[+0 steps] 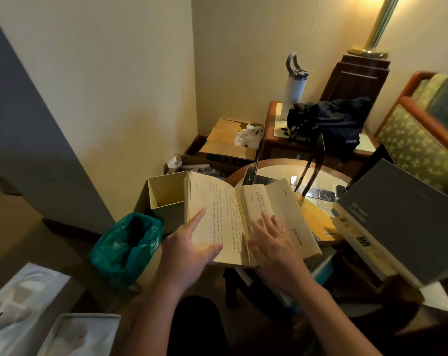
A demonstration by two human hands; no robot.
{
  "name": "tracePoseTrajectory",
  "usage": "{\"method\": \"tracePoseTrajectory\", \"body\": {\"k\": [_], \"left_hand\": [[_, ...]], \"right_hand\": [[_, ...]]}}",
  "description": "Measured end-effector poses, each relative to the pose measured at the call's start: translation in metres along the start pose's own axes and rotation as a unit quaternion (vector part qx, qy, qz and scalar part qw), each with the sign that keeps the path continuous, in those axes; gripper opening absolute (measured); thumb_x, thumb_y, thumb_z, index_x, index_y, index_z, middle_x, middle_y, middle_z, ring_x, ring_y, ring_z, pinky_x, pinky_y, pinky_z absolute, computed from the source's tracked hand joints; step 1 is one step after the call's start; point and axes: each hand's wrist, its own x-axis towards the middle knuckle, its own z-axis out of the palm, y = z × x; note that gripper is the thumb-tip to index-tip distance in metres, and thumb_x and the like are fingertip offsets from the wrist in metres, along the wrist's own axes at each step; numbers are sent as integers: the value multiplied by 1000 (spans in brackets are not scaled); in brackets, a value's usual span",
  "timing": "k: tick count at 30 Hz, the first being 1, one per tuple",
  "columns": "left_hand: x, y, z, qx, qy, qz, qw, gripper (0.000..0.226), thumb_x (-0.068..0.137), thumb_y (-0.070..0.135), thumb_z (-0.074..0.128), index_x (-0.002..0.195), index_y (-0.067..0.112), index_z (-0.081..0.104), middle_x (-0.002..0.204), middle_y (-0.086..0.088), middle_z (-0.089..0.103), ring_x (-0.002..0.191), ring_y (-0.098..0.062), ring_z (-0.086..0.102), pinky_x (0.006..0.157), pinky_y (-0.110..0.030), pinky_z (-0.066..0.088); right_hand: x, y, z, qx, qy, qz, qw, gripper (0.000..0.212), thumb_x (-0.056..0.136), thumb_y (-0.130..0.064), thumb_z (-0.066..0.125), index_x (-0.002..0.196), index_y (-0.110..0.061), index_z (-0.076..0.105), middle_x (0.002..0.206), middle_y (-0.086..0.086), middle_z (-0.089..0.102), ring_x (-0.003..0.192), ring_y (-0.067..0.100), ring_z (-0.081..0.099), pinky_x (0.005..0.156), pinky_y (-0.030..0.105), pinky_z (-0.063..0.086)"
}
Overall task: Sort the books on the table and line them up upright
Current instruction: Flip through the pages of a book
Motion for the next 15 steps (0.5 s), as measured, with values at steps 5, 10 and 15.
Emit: {"method": "tracePoseTrajectory", "body": {"k": [5, 10, 15], "left_hand": [[5, 2, -1, 22, -4, 8, 1000, 84, 82, 32, 80, 152, 38, 35, 140, 6, 46, 119, -9, 47, 78, -29, 62], [11, 4, -3, 14, -14, 16, 1000, 84, 81, 31, 82, 152, 38, 37, 144, 5, 46, 124, -12, 46, 82, -30, 61], [11, 4, -4, 9, -16, 23, 1000, 84, 80, 30, 82, 151, 36, 38, 143, 5, 46, 118, -6, 42, 82, -33, 62]], "right_hand": [[-19, 14, -14, 17, 3, -9, 1000, 91, 86, -66, 59, 157, -45, 5, 164, -23, -13, 148, 10, 10, 115, 49, 33], [-30, 23, -16, 21, 10, -22, 999, 100, 83, -58, 70, 157, -44, 5, 164, -23, -6, 152, 17, 14, 115, 51, 37], [-35, 18, -16, 39, 39, -23, 998, 97, 84, -53, 72, 157, -42, 9, 165, -20, 2, 151, 17, 19, 116, 50, 36]]}}
